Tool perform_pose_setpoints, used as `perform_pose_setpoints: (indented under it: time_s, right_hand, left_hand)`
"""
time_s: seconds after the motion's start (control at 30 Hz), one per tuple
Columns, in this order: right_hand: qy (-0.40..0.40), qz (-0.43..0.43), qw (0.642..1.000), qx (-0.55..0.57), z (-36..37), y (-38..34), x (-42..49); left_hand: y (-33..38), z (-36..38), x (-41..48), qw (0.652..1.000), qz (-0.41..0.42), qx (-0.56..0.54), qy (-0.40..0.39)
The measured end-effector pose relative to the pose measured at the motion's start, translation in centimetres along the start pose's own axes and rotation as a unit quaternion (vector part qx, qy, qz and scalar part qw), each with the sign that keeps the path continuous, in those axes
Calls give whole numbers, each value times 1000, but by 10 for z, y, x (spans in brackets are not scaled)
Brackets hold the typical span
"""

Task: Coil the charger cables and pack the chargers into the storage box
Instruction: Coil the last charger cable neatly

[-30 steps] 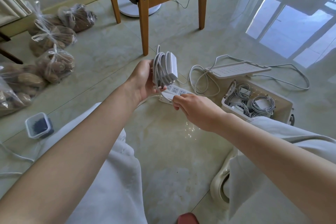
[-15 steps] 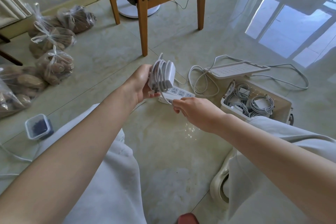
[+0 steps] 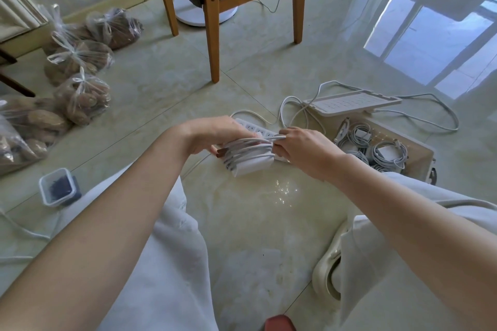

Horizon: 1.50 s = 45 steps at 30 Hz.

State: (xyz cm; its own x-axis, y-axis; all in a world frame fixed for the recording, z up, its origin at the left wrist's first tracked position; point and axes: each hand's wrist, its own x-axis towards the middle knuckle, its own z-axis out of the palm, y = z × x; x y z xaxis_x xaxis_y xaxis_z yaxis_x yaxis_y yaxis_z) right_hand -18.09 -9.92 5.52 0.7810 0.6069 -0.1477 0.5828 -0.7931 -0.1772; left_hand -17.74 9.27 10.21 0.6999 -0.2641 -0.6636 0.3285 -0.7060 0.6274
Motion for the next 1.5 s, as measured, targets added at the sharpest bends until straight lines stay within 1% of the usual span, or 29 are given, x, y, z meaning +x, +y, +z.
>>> perform_pose_setpoints:
  time_s: [0.13,0.23,0.4,0.57,0.67,0.73,0.8,0.87,1.0,1.07,1.13,1.2,1.3,1.4,1.43,1.5]
  right_hand:
    - [58,21,998,22,-1,2,3]
    - [84,39,995,33,-6,3,5]
    - [125,74,989,26,-18,-1,4]
    - [180,107,976,55,-28,-8,4]
    - [183,113,975,60,-26,-13,5]
    - [183,121,973,75,-25,-15,5]
    - [188,120,970,91,-26,-17,4]
    - [186,117,970,104,-26,-21,1]
    - [185,123,969,111,-27,-23,-1]
    - [192,154,962,118,-34,-11,2]
    - [203,200,947,151,-46,2,3]
    - [206,217,940,165,-52,5,2]
    - [190,178,957,128,-43,-13,-2]
    - [177,113,970,123,-29,-34,-9]
    - [165,91,974,126,-24,-38,-12]
    - [115,47,984,132,-13,-48,-19]
  left_hand:
    - [-1,-5,-2,1000,16,-5,17]
    - [-2,-8,-4,999,41,-8,24]
    - [-6,-9,-3,992,88,-60,63]
    - [-7,-9,1,978,107,-107,142]
    - [-7,-7,4,966,108,-114,204]
    - [-7,-7,7,957,85,-82,265]
    - [-7,-6,7,944,58,-19,324]
    - [-5,-4,6,934,49,17,354]
    - [-1,0,5,927,59,12,369]
    - [-1,0,6,927,70,-4,370]
    - [-2,1,8,927,79,-11,366]
    - [-5,2,14,927,77,0,367]
    - [-8,4,26,926,61,17,373]
    - [-10,8,36,925,24,-2,380]
    - [-11,8,39,924,13,-31,381]
    - [-12,7,46,916,-2,-149,373]
